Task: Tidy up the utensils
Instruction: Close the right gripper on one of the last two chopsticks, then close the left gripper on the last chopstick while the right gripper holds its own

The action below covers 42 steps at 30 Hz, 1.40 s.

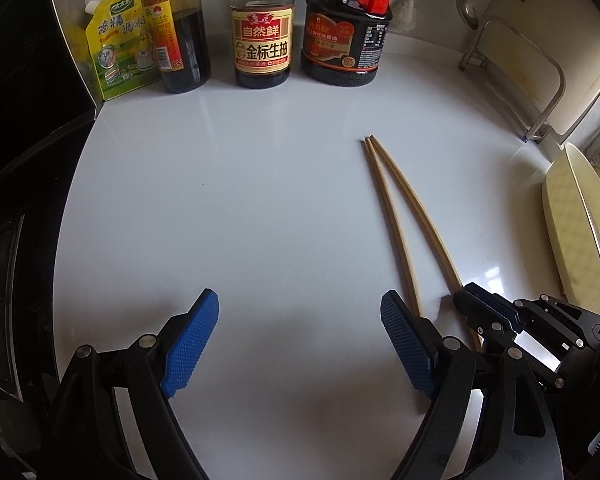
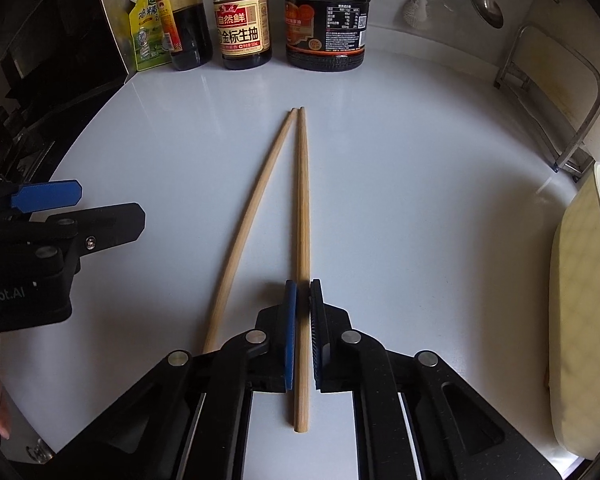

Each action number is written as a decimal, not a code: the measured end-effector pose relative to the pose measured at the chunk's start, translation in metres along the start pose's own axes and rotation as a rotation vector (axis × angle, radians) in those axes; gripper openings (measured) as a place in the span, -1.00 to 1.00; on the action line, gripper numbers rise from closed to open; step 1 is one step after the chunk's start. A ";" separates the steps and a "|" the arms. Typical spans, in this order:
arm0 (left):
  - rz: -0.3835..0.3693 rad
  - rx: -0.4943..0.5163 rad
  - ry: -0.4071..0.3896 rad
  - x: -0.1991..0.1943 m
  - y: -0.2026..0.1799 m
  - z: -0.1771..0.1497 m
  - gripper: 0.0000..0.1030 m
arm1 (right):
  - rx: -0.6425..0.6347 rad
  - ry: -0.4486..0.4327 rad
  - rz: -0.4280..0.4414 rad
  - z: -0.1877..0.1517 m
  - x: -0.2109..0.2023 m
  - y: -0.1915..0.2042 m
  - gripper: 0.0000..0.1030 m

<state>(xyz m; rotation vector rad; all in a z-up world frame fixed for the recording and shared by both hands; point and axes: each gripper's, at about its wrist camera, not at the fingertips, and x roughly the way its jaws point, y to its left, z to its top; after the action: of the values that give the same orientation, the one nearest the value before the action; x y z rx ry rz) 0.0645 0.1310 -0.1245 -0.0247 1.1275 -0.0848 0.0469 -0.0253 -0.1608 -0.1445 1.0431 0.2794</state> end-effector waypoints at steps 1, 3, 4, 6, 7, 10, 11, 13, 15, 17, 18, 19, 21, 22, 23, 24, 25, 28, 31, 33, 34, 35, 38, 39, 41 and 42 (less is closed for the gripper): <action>-0.004 0.002 0.002 0.002 -0.003 0.001 0.59 | 0.010 0.000 -0.003 -0.001 -0.001 -0.004 -0.87; -0.008 0.006 0.004 0.007 -0.010 0.003 0.59 | 0.025 0.001 -0.010 -0.004 -0.003 -0.012 -0.87; -0.009 0.011 0.004 0.009 -0.013 0.004 0.59 | 0.034 0.002 -0.015 -0.005 -0.004 -0.016 -0.87; -0.009 0.019 0.008 0.013 -0.019 0.006 0.59 | 0.051 0.005 -0.021 -0.009 -0.006 -0.025 -0.87; -0.008 0.023 0.009 0.015 -0.022 0.006 0.59 | 0.060 0.007 -0.024 -0.010 -0.007 -0.030 -0.87; -0.008 0.031 0.013 0.020 -0.029 0.006 0.59 | 0.079 0.010 -0.037 -0.017 -0.011 -0.042 -0.87; -0.006 0.034 0.015 0.022 -0.032 0.006 0.59 | 0.082 0.011 -0.042 -0.018 -0.013 -0.045 -0.87; -0.005 0.039 0.020 0.025 -0.036 0.006 0.59 | 0.090 0.013 -0.050 -0.022 -0.015 -0.052 -0.87; -0.006 0.047 0.026 0.028 -0.041 0.006 0.59 | 0.101 0.014 -0.055 -0.024 -0.017 -0.058 -0.87; -0.003 0.055 0.029 0.029 -0.045 0.005 0.59 | 0.110 0.015 -0.056 -0.027 -0.018 -0.063 -0.87; 0.000 0.059 0.030 0.030 -0.047 0.005 0.59 | 0.112 0.016 -0.056 -0.028 -0.018 -0.065 -0.87; 0.003 0.061 0.032 0.032 -0.049 0.005 0.59 | 0.112 0.016 -0.058 -0.028 -0.019 -0.066 -0.87; 0.010 0.061 0.035 0.034 -0.051 0.004 0.59 | 0.113 0.017 -0.061 -0.029 -0.019 -0.068 -0.87; 0.014 0.062 0.035 0.035 -0.052 0.003 0.59 | 0.113 0.015 -0.065 -0.029 -0.019 -0.068 -0.86; 0.020 0.062 0.036 0.035 -0.052 0.003 0.59 | 0.113 0.014 -0.069 -0.029 -0.019 -0.070 -0.79; 0.024 0.062 0.037 0.037 -0.052 0.002 0.59 | 0.111 0.013 -0.071 -0.029 -0.019 -0.070 -0.76; 0.029 0.062 0.038 0.038 -0.052 0.002 0.59 | 0.110 0.013 -0.076 -0.028 -0.018 -0.071 -0.75; 0.044 0.061 0.040 0.041 -0.053 0.001 0.59 | 0.102 0.010 -0.084 -0.027 -0.016 -0.072 -0.57; 0.049 0.057 0.027 0.042 -0.053 0.000 0.62 | 0.095 0.004 -0.084 -0.024 -0.014 -0.073 -0.46; 0.050 0.056 0.020 0.042 -0.054 0.000 0.62 | 0.082 -0.001 -0.082 -0.022 -0.013 -0.071 -0.47; 0.047 0.056 0.017 0.043 -0.055 0.000 0.59 | 0.073 -0.004 -0.083 -0.021 -0.012 -0.070 -0.47; 0.045 0.060 0.009 0.042 -0.056 -0.001 0.54 | 0.067 -0.004 -0.079 -0.021 -0.012 -0.069 -0.47; 0.029 0.088 -0.007 0.038 -0.062 -0.001 0.16 | 0.051 0.005 -0.059 -0.018 -0.011 -0.067 -0.61; 0.025 0.093 -0.011 0.037 -0.063 -0.001 -0.04 | 0.043 0.007 -0.056 -0.018 -0.010 -0.065 -0.67; 0.016 0.098 -0.013 0.035 -0.065 -0.001 -0.41 | 0.035 0.012 -0.057 -0.017 -0.010 -0.063 -0.83; 0.012 0.102 -0.010 0.034 -0.068 -0.002 -0.72 | 0.038 0.014 -0.055 -0.017 -0.010 -0.063 -0.87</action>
<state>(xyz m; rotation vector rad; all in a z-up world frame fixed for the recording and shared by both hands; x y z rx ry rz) 0.0734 0.0608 -0.1514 0.0720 1.1121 -0.1316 0.0466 -0.0919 -0.1612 -0.1410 1.0565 0.2089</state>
